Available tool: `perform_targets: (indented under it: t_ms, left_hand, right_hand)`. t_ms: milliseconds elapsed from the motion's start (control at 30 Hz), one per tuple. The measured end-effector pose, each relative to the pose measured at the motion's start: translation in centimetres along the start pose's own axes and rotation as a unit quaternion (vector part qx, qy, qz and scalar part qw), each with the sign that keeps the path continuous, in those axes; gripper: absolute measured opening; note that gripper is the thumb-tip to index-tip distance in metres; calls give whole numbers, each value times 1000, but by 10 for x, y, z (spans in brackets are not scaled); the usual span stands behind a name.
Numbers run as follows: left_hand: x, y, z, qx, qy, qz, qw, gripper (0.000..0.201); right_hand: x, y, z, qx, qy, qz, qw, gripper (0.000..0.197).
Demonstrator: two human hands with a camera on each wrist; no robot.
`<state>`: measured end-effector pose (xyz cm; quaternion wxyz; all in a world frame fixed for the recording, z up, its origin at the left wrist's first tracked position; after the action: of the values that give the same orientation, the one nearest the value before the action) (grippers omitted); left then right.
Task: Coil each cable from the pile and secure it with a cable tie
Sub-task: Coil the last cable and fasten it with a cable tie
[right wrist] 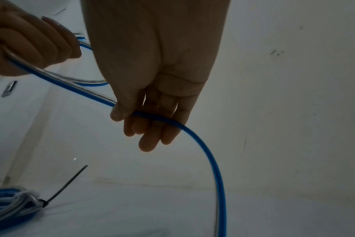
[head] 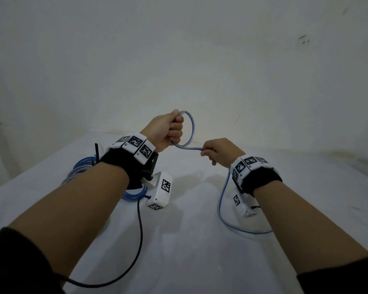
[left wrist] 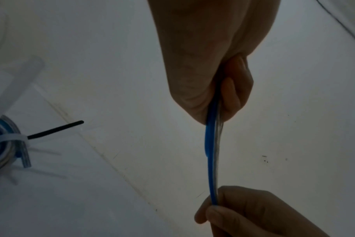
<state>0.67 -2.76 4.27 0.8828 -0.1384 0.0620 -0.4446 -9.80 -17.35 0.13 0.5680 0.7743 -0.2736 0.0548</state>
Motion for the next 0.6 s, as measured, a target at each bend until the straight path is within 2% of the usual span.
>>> perform_targets:
  t_ms: [133, 267, 333, 467, 600]
  left_hand:
    - [-5, 6, 3, 17, 27, -20, 999, 41]
    - [-9, 7, 1, 56, 55, -41, 996, 41]
    - [-10, 5, 2, 87, 60, -44, 993, 40]
    - [-14, 4, 3, 187, 61, -41, 980, 39]
    - [-13, 3, 3, 320, 44, -8, 946, 39]
  right_hand:
    - [5, 10, 4, -90, 4, 4, 996, 24]
    - [19, 22, 1, -222, -17, 83, 971, 40]
    - [23, 26, -2, -264, -27, 109, 958, 41]
    - [24, 28, -2, -291, -35, 88, 952, 37]
    - [25, 27, -6, -291, -49, 58, 954, 36]
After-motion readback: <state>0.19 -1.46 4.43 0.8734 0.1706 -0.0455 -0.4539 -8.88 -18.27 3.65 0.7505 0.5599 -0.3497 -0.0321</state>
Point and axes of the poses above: each hand's wrist, its own x-axis towards the middle knuckle, its own y-axis out of the back of the hand, z = x × y, the point moved 3 cm from there along x, towards the middle knuckle, and after that the axes turned 10 degrees about z, right-handed, at the moved point
